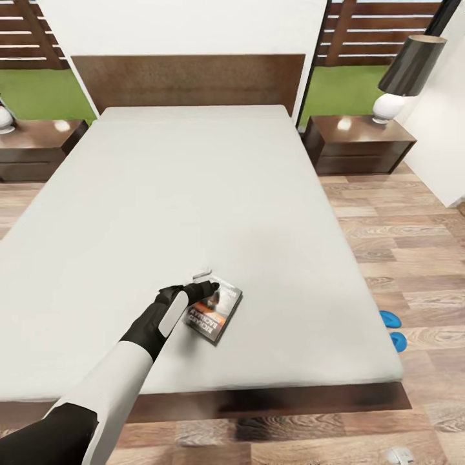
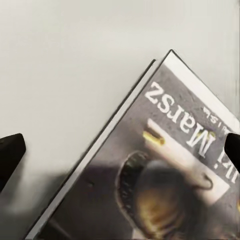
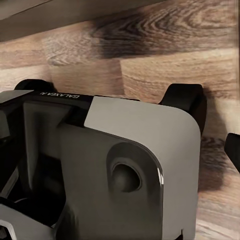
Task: In the bedroom, move the book from the bed onto either nightstand, and place the two sandals side by side next to the bed.
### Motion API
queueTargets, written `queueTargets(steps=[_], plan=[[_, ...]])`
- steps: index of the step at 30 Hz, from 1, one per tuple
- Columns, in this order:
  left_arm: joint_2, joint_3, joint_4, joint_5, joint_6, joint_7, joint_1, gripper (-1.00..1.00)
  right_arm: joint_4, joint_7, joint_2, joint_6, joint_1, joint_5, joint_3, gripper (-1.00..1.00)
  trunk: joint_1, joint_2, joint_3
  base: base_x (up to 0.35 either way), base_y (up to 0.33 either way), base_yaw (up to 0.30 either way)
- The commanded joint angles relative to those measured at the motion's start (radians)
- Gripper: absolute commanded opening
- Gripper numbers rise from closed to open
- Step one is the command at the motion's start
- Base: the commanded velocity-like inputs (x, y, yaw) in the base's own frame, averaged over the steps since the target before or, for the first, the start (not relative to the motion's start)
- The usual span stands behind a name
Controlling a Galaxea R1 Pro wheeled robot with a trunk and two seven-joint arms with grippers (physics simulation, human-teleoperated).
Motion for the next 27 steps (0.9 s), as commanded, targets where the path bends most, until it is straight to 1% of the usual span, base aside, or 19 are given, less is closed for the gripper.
queueTargets(steps=[1, 13, 16, 21, 27], plan=[[0.000, -0.003, 0.004, 0.038, 0.002, 0.007, 0.000, 1.00, 0.001, 0.004, 0.000, 0.004, -0.001, 0.002, -0.007, 1.00, 0.000, 0.000, -0.001, 0.000, 0.000, -0.151], [0.000, -0.003, 0.004, 0.038, 0.002, 0.007, 0.000, 1.00, 0.001, 0.004, 0.000, 0.004, -0.001, 0.002, -0.007, 1.00, 0.000, 0.000, -0.001, 0.000, 0.000, -0.036], [0.000, -0.003, 0.004, 0.038, 0.002, 0.007, 0.000, 1.00, 0.001, 0.004, 0.000, 0.004, -0.001, 0.002, -0.007, 1.00, 0.000, 0.000, -0.001, 0.000, 0.000, -0.149], [0.000, -0.003, 0.004, 0.038, 0.002, 0.007, 0.001, 1.00, 0.001, 0.004, 0.000, 0.004, -0.001, 0.002, -0.007, 1.00, 0.000, 0.000, -0.001, 0.000, 0.000, -0.237], [0.000, -0.003, 0.004, 0.038, 0.002, 0.007, 0.001, 1.00, 0.001, 0.004, 0.000, 0.004, -0.001, 0.002, -0.007, 1.00, 0.000, 0.000, -0.001, 0.000, 0.000, -0.043]])
